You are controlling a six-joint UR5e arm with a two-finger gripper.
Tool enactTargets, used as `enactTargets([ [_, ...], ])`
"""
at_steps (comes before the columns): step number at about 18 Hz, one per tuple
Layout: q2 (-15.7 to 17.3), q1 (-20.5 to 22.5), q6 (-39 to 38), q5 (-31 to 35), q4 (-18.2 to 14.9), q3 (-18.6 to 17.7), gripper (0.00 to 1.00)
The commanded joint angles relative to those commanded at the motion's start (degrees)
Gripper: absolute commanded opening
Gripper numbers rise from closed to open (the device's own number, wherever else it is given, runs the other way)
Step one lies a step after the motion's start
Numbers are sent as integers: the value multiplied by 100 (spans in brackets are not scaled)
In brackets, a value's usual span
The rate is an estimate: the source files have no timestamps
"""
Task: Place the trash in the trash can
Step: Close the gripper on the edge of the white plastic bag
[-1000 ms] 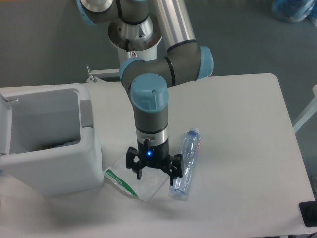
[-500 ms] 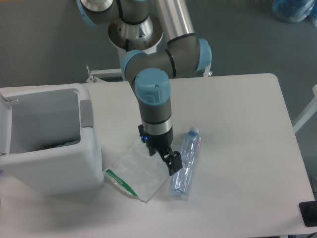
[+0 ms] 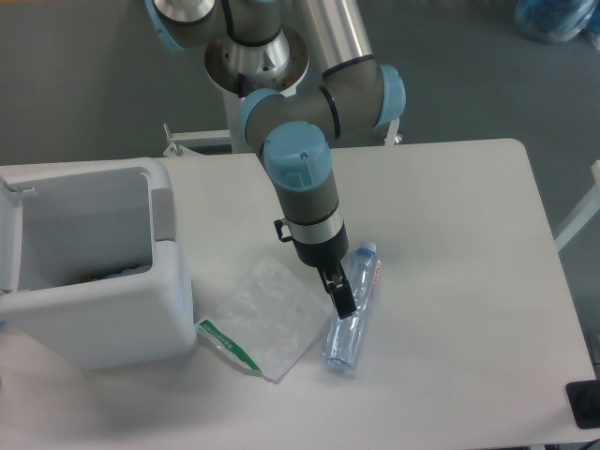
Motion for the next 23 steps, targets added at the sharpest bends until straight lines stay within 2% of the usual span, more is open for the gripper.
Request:
enactTargets([
  [2,-36,-9,228,-35,18,-35,100],
  [9,-88,-70,255,-141,79,-387,100],
  [14,-299,-141,150,-141,360,-370,100],
  [16,-405,-184,124,-132,378,-300,100],
  [20,-449,-185,123,-123,387,-291,88],
  [23,-458,-185,-16,-114,387,-299,72],
])
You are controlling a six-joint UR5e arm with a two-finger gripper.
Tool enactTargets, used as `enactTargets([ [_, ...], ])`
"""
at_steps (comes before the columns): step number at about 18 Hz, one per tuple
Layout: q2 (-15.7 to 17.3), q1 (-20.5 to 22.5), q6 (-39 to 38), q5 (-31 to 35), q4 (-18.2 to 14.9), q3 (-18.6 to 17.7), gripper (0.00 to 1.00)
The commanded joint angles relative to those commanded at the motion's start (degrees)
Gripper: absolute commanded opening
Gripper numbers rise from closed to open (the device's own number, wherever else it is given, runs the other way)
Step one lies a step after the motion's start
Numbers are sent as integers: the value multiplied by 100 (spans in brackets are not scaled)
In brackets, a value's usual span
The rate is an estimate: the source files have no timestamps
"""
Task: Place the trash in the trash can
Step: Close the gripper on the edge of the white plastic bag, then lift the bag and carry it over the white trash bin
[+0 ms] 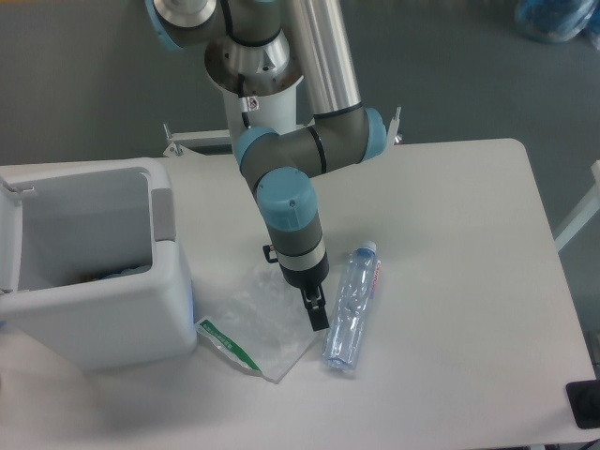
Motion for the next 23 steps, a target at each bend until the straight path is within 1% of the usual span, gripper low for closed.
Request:
enactTargets([
  [5,9,-26,-317,9,0,-18,34],
  [6,9,-44,-361,9,0,-18,25],
  [7,9,-44,-431,17,0,-18,14],
  [8,9,-44,-492,9,0,-18,6],
  [9,26,-44,-510,9,-9,-9,0],
  [14,105,-18,-502,-26,-18,17,0],
  [16,202,9,-502,-35,-26,35,0],
  [19,439,79,-502,-26,-105,44,0],
  [20,500,140,-493,-35,-227,35,0],
  [21,640,236,-493,-113,-420,35,0],
  [23,895,447,-510,-787,-781,53,0],
])
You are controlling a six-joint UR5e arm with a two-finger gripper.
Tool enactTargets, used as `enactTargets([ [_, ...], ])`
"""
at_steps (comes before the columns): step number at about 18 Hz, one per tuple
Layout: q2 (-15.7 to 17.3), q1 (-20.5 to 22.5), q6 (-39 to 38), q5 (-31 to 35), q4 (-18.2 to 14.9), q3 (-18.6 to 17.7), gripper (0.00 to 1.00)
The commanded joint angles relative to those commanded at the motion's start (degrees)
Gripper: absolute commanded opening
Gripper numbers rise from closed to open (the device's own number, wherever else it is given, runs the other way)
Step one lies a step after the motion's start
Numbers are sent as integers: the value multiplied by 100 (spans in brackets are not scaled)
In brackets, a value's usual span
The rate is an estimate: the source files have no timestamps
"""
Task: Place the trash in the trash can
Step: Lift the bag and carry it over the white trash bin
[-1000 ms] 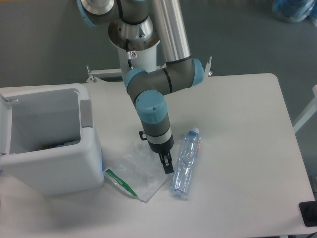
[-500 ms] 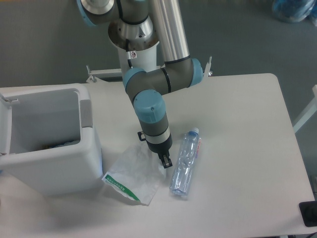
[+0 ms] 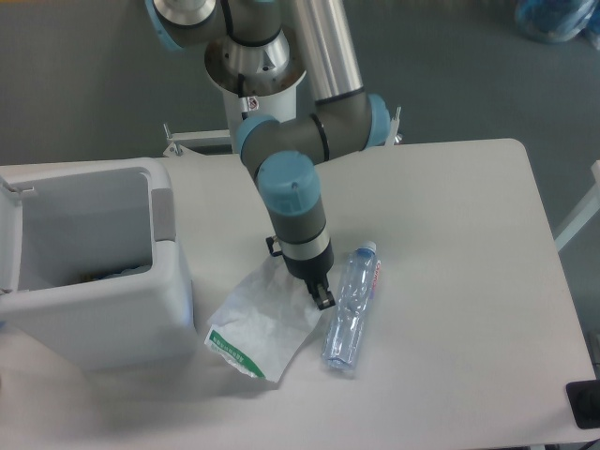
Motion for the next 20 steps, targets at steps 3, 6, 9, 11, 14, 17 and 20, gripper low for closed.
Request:
enactTargets([
  [3,413,317,0,-460,-422,26,0],
  [6,774,519,9,-583,-1281,385,0],
  [9,950,590,-78,-838,-2328,930,0],
  [11,1090,590,-490,-1031,-2559,1098,0],
  [14,1319,590,-1141,-1558,-2568,1108,0],
  [17,1521,590,-1248,-1857,-2568,1108,0],
  [20,1828,538,-1677,-2209,-2647,1116,0],
])
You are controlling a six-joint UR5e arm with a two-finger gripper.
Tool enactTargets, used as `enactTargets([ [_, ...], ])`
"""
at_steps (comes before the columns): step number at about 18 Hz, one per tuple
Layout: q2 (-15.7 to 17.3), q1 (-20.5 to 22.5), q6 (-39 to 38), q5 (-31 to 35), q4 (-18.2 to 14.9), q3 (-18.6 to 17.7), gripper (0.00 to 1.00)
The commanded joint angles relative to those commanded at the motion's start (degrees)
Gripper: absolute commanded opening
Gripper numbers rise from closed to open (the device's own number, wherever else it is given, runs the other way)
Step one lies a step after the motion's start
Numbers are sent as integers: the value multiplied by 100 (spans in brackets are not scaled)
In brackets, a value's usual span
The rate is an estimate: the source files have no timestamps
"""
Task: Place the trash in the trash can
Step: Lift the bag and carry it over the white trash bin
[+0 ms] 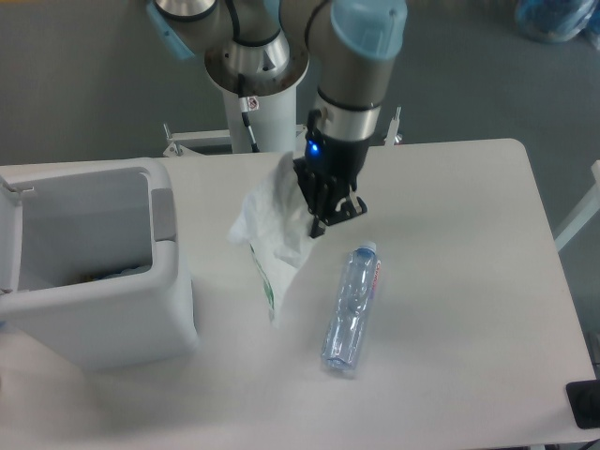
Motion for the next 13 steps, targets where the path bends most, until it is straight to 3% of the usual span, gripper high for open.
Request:
enactTargets([
  [3,299,-175,-142,-133,-114,-35,0],
  [9,572,-676,-678,-326,-114,36,0],
  [13,555,-1168,-696,-335,-71,44,0],
])
